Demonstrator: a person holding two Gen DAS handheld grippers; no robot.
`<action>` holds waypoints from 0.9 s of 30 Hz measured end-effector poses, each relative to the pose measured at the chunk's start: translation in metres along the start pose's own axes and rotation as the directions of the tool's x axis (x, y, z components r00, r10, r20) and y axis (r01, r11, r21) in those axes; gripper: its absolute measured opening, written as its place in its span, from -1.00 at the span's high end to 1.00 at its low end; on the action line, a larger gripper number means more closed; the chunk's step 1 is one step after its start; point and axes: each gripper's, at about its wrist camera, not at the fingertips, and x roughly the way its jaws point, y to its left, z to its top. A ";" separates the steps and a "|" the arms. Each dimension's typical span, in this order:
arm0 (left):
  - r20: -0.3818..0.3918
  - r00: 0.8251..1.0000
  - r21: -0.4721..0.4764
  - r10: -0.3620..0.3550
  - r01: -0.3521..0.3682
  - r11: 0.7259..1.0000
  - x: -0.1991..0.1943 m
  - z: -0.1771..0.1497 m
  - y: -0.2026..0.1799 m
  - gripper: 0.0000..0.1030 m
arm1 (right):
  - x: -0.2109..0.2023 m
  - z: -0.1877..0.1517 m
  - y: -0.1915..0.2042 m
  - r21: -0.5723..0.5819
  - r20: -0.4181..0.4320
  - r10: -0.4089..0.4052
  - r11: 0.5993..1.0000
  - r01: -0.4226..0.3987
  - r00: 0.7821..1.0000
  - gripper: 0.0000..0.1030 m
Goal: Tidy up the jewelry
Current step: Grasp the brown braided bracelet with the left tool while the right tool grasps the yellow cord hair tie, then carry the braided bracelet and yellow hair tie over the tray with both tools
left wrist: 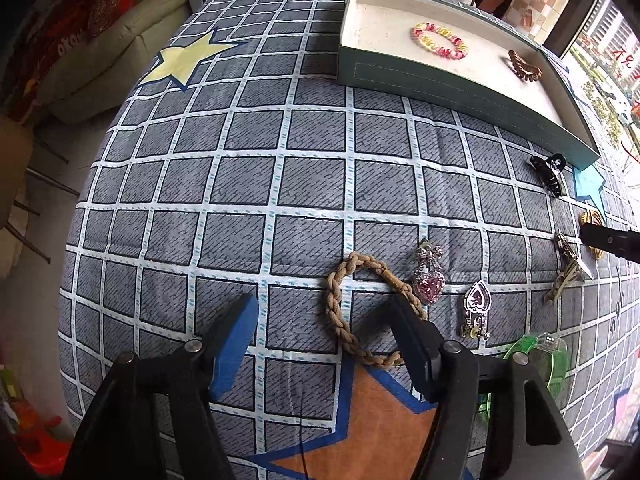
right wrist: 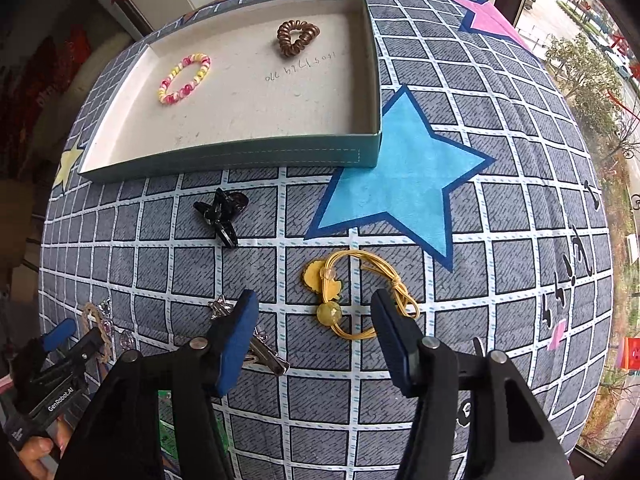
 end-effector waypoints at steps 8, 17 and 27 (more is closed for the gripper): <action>0.019 0.999 0.094 -0.036 0.034 0.995 -0.001 0.006 -0.038 0.64 | 0.007 0.002 0.014 -0.060 0.020 -0.105 0.993 0.106 0.994 0.36; 0.042 0.984 0.030 -0.171 0.170 0.985 -0.013 0.023 -0.041 0.64 | -0.005 -0.002 -0.010 0.015 0.030 0.001 1.000 -0.002 1.000 0.72; 0.129 0.962 0.055 -0.239 0.234 0.971 -0.054 0.045 -0.024 0.64 | -0.048 0.005 -0.020 0.063 0.099 0.130 0.989 -0.136 0.987 0.72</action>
